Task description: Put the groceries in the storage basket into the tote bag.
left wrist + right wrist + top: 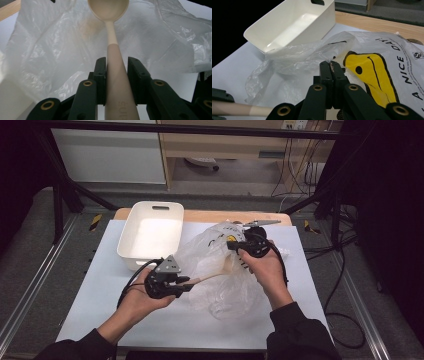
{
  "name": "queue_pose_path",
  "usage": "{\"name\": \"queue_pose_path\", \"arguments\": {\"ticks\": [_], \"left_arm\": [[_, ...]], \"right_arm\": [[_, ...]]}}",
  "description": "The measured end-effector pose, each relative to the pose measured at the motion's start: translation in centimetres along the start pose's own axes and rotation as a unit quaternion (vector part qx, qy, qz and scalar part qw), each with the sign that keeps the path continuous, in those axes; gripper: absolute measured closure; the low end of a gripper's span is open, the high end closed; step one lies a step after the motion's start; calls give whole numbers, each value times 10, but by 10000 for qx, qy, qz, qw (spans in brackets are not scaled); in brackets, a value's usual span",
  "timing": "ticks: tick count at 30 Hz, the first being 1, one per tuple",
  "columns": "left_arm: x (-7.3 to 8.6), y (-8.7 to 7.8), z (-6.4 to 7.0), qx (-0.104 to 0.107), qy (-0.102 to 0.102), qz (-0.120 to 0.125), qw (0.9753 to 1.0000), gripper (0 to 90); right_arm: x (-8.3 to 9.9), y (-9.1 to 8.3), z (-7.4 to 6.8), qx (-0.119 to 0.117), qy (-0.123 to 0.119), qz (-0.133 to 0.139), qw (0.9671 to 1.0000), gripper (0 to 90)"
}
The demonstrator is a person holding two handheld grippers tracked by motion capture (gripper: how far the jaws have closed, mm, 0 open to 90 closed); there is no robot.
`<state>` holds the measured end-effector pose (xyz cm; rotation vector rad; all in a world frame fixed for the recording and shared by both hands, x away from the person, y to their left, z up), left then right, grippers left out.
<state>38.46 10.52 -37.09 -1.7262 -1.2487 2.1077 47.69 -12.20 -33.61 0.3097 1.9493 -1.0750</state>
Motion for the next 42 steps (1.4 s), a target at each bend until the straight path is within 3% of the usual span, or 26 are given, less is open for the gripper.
{"name": "queue_pose_path", "arguments": {"ticks": [4,14,23,26,31,42], "left_arm": [[-4,13,4,13,86,-71,9999,698],[-17,49,7,41,-10,82,10000,698],[-28,64,20,59,9,83,9999,699],[-31,71,24,-53,94,103,9999,699],[-38,85,23,-156,54,259,9995,699],[-45,108,20,-230,65,308,9992,700]], "right_arm": [[-2,-2,1,15,7,43,10000,900],[-6,-12,5,18,64,175,9998,900],[-5,-15,9,35,62,205,9998,900],[-4,-15,8,23,59,200,9998,900],[-5,-17,6,1,44,221,9997,900],[-4,-22,8,-17,26,261,9997,900]]}}
Point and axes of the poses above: each handheld gripper's, and its own axes: y roughly forward along the jaws, x roughly out of its underside, z roughly to its right, the point moved 4 cm from there along y, roughly forward along the jaws, and after that the axes turned 2 degrees about y, right-handed, at the moved point
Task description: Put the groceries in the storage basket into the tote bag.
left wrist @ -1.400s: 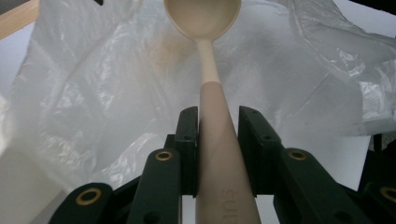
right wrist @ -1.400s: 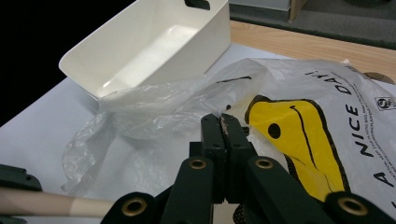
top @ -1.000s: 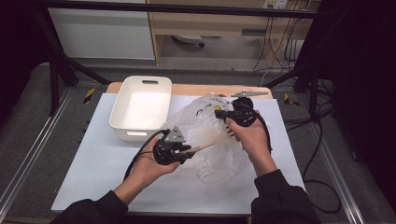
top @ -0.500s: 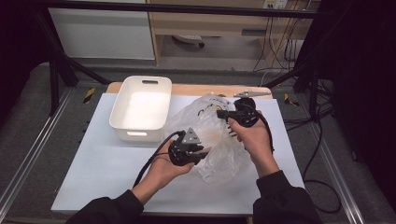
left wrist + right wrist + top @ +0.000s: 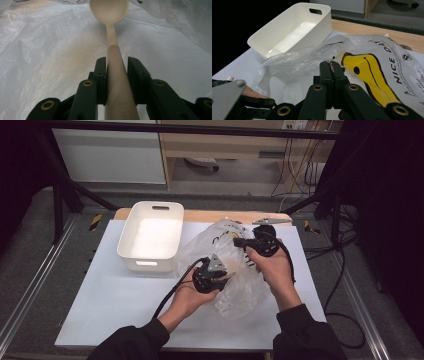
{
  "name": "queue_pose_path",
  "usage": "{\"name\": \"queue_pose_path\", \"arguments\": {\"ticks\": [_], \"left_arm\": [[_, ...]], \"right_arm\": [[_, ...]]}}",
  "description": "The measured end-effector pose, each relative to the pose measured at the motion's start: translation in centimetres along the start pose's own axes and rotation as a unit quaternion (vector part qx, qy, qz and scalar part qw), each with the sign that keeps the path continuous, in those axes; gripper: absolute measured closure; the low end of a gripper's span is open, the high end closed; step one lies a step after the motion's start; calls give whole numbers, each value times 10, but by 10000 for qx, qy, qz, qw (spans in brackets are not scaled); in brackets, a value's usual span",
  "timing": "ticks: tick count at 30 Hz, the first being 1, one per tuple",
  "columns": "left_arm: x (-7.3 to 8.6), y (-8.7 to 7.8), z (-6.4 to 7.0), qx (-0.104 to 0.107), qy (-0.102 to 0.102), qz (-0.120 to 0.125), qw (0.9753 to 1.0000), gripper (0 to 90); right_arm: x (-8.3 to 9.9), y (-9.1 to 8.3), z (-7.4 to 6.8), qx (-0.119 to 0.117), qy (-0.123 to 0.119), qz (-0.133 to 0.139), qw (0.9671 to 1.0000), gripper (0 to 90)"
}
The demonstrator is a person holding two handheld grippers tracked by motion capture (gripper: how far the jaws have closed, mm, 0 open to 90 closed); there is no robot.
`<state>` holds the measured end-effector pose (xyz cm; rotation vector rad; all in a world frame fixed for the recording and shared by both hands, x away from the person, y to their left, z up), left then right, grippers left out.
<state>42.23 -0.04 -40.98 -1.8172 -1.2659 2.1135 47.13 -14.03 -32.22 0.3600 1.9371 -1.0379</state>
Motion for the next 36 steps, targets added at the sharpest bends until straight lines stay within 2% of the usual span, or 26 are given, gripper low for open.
{"name": "queue_pose_path", "arguments": {"ticks": [8,15,22,26,31,36], "left_arm": [[0,15,-3,-84,-21,39,10000,699],[2,25,1,-152,92,13,9998,700],[-3,21,-2,-337,13,234,9992,701],[-2,24,-6,-437,-60,240,9987,702],[2,32,-5,-553,-23,287,9981,702],[-2,34,-1,-556,13,388,9977,703]], "right_arm": [[0,-4,-3,-31,-36,39,10000,900],[-2,-4,-2,-16,-21,44,10000,900],[-2,-4,-3,-22,-19,43,10000,900],[-2,-5,-4,-33,-34,60,10000,900],[-2,-4,-5,-30,-41,45,10000,900],[-2,-4,-3,-23,-30,36,10000,900]]}}
Point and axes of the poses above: each handheld gripper's, and its own axes: y roughly forward along the jaws, x roughly out of its underside, z roughly to its right, the point moved 4 cm from there along y, roughly forward along the jaws, and after that the axes turned 2 degrees about y, right-handed, at the moved point
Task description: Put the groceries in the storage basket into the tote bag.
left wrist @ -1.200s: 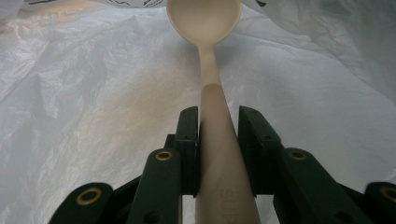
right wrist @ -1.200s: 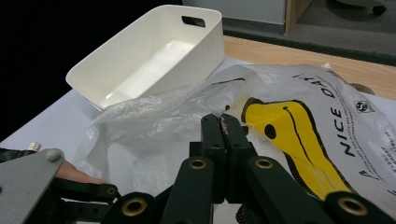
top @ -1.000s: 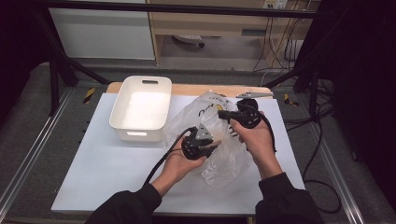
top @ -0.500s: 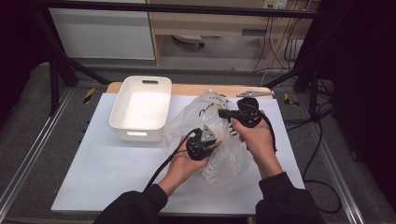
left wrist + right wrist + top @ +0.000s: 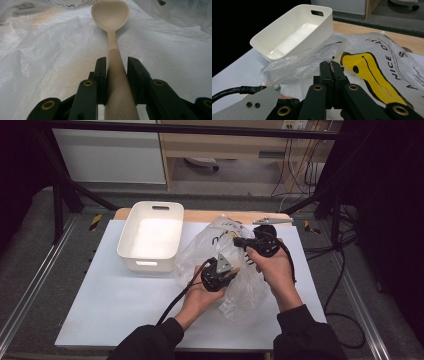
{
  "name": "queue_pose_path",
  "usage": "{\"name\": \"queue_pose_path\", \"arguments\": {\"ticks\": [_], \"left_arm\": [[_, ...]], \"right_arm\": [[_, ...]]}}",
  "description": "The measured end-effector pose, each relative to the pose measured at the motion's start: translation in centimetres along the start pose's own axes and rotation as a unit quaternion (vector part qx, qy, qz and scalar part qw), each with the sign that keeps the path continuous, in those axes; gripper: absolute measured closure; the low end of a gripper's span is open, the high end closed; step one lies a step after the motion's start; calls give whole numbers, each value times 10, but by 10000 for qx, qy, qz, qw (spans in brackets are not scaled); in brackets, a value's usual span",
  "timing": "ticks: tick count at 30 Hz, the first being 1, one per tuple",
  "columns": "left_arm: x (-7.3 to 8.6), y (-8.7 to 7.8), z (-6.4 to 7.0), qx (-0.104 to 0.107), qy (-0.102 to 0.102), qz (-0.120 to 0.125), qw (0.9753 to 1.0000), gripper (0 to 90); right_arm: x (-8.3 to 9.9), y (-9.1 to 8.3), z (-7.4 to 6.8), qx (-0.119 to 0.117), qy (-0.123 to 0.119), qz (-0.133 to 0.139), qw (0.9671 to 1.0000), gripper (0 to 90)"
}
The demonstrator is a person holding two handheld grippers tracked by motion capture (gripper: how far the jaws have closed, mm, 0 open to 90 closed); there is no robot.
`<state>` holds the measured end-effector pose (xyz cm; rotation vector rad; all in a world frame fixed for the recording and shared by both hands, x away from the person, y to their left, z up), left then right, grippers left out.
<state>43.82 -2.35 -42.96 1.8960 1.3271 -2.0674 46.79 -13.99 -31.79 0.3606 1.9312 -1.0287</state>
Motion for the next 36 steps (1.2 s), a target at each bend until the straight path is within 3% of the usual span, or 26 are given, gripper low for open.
{"name": "queue_pose_path", "arguments": {"ticks": [5,14,24,29,32,36], "left_arm": [[-1,7,2,14,92,-17,10000,703],[4,20,-7,-93,248,128,9996,703],[-8,21,-7,-241,223,382,9987,704],[-4,33,-14,-193,179,283,9993,703],[2,39,-16,-76,5,275,9996,702],[7,41,-19,-169,161,222,9995,698]], "right_arm": [[-1,-2,0,-5,6,26,10000,900],[-6,-14,-5,-24,-49,111,9999,900],[-9,-17,-11,-61,-122,150,9998,900],[-7,-17,-10,40,-162,110,9998,900],[-2,-15,-6,57,-117,70,9999,900],[3,-13,-3,22,-72,45,10000,900]]}}
Point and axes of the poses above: each handheld gripper's, and its own axes: y roughly forward along the jaws, x roughly out of its underside, z roughly to its right, the point moved 4 cm from there along y, roughly forward along the jaws, and after that the axes turned 2 degrees about y, right-handed, at the moved point
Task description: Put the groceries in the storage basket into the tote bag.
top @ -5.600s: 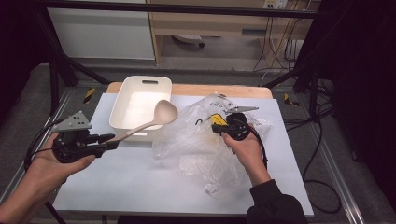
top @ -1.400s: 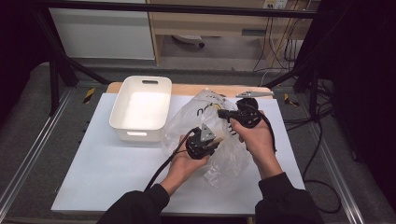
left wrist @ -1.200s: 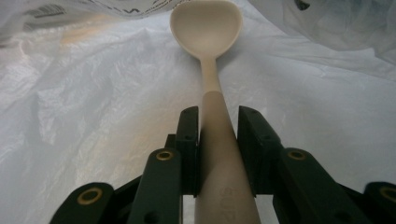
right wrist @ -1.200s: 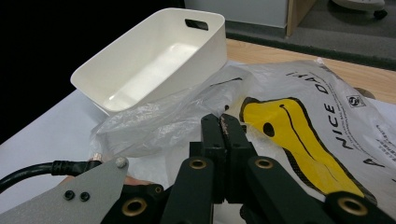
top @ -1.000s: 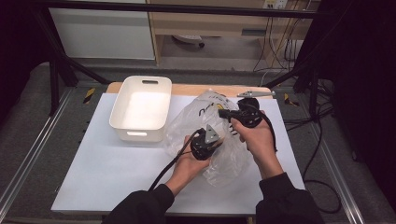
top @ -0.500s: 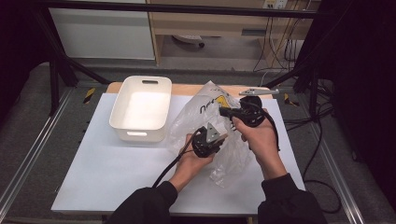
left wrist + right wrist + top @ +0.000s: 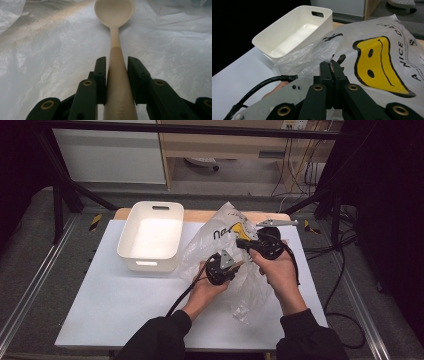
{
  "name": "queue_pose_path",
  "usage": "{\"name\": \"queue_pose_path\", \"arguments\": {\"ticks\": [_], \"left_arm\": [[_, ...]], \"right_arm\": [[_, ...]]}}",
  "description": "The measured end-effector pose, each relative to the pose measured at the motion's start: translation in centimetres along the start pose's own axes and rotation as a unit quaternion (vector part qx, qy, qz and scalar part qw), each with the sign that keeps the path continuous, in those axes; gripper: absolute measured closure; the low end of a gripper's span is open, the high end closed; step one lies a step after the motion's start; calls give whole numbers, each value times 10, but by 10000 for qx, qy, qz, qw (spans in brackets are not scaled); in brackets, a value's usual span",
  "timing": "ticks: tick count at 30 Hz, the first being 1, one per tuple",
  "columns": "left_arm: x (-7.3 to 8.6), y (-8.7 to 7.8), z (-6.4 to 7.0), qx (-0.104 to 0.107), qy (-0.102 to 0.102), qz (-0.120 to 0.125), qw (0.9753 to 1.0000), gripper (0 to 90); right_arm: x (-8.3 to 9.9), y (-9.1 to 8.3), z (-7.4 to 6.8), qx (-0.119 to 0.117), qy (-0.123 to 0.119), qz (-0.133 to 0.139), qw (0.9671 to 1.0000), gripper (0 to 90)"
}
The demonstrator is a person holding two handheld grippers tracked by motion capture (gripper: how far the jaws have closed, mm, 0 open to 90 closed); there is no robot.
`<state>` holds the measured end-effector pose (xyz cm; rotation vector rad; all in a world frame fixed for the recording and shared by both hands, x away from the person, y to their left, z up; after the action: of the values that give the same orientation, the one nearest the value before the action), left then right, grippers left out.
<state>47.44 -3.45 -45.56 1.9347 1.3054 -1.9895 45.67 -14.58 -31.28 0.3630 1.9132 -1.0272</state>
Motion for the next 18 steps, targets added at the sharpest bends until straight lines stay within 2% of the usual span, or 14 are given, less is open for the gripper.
{"name": "queue_pose_path", "arguments": {"ticks": [5,6,10,11,12,14,16,18], "left_arm": [[10,5,0,12,-43,-141,9999,696],[12,6,-1,-23,95,-228,9997,697],[24,15,2,191,-152,-637,9977,700],[24,15,4,191,-199,-696,9972,700],[23,14,3,146,-24,-685,9975,699],[24,13,6,173,-58,-748,9970,695],[25,12,7,173,-58,-747,9970,630],[26,8,7,113,33,-803,9967,561]], "right_arm": [[4,3,0,-14,3,-23,10000,900],[5,3,0,-17,26,-38,10000,900],[9,5,1,-12,43,-55,10000,900],[10,6,2,-5,41,-63,10000,900],[11,6,3,-7,49,-63,10000,900],[13,8,4,-7,77,-87,9999,900],[15,9,5,2,62,-106,9999,900],[16,10,5,1,83,-112,9999,900]]}}
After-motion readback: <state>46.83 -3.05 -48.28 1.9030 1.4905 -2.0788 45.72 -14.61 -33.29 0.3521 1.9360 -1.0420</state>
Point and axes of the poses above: each handheld gripper's, and its own axes: y roughly forward along the jaws, x roughly out of its underside, z roughly to its right, the point moved 4 cm from there along y, roughly forward along the jaws, and after that the axes turned 2 degrees about y, right-handed, at the moved point
